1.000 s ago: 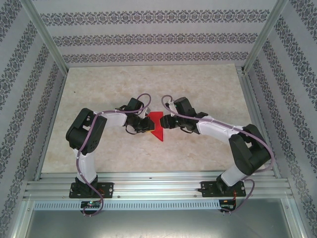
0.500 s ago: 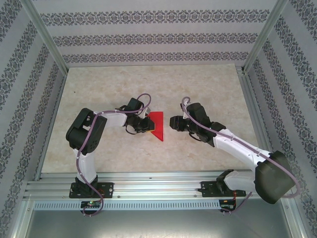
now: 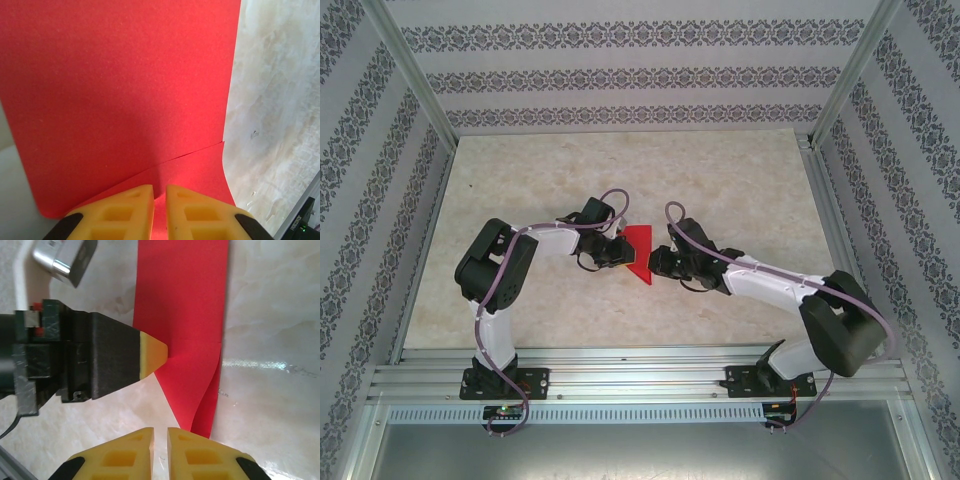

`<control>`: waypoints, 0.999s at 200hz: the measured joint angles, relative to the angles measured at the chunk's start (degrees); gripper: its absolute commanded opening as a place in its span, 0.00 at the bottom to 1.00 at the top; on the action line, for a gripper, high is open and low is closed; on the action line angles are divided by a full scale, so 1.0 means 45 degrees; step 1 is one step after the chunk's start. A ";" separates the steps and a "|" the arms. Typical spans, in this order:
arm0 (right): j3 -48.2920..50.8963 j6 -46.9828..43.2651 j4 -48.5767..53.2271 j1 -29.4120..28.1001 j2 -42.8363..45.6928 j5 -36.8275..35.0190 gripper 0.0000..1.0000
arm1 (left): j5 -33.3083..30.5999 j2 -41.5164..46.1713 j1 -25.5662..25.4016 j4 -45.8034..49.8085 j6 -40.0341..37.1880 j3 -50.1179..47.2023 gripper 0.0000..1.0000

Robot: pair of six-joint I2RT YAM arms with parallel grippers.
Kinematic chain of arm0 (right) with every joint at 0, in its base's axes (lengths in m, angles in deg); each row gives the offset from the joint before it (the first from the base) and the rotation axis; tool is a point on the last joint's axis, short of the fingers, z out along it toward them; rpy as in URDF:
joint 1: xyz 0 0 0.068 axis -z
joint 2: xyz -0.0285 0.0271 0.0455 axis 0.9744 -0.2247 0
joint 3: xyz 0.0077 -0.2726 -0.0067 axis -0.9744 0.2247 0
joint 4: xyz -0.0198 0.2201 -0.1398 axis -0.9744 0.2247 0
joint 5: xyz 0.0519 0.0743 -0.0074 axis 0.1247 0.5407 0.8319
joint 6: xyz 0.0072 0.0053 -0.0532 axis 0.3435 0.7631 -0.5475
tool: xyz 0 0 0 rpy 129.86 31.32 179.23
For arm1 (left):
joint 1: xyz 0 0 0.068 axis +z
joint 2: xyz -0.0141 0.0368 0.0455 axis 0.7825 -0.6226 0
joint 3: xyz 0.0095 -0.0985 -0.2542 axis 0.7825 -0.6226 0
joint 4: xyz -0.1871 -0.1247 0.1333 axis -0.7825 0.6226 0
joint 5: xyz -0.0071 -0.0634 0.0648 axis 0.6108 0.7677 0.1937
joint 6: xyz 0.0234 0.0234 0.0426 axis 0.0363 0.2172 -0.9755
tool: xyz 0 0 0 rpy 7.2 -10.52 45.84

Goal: Fold a paper plane with a square sheet of paper (fold left side to right side)
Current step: Third fold the triangle at the center of the table.

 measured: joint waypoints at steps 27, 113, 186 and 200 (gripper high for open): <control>-0.0369 0.0306 -0.0321 -0.0117 -0.0894 0.0126 0.14 | -0.0034 0.0000 -0.0015 0.0063 -0.0005 0.0024 0.18; -0.0962 0.0772 -0.0748 -0.0330 -0.2817 0.0743 0.12 | -0.0165 0.0000 -0.0063 0.0175 -0.0189 0.0083 0.18; -0.0962 0.1010 -0.0801 -0.0452 -0.3337 0.1127 0.12 | -0.0185 0.0000 -0.0073 0.0180 -0.0238 0.0087 0.18; -0.0957 0.1054 -0.0797 -0.0452 -0.3356 0.1132 0.12 | -0.0189 0.0000 -0.0073 0.0180 -0.0243 0.0087 0.18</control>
